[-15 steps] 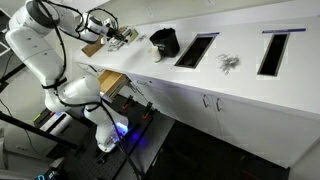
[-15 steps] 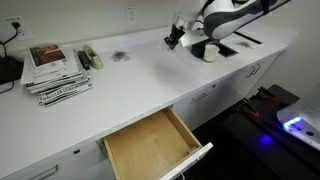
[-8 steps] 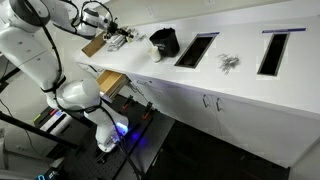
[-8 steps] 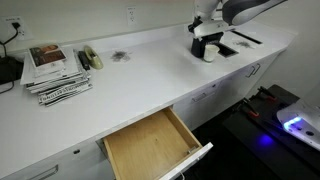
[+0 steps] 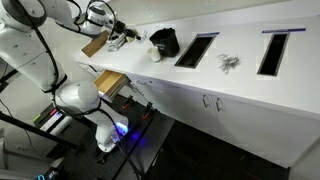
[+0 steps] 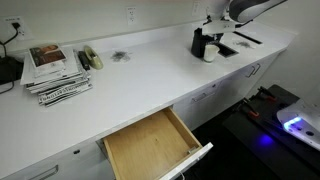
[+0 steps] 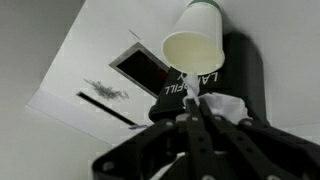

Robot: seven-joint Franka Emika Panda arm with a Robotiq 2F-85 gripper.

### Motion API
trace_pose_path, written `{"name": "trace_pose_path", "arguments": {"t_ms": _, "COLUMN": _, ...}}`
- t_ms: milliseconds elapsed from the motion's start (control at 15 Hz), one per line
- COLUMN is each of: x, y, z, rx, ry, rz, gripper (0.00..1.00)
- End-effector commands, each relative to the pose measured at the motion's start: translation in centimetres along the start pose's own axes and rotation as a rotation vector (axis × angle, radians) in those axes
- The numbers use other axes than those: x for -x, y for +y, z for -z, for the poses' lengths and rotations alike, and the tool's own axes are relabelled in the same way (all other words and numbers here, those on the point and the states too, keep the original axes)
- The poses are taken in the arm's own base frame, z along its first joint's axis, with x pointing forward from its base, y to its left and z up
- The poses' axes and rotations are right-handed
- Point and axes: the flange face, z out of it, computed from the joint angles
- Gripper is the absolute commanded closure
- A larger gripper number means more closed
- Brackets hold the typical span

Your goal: Put the paper on the countertop in the black waste bin

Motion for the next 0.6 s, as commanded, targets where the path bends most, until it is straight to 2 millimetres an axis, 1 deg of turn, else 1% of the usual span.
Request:
{"name": "trace_pose_path", "arguments": {"t_ms": 0, "x": -1.7, "y": 2.7, "z": -2.2, "rx": -0.017, "ry": -0.001, "rz": -0.103, "gripper": 0.99}}
{"name": "trace_pose_path", "arguments": {"t_ms": 133, "x": -3.2, "y": 3.4, "z": -3.2, "rx": -0.056, "ry": 0.001, "rz": -0.132, "gripper": 0.99}}
{"name": "trace_pose_path", "arguments": {"t_ms": 533, "x": -7.7, "y": 4.2, "z": -5.4, "rx": -0.245, "ry": 0.011, "rz": -0.185, "gripper": 0.99}}
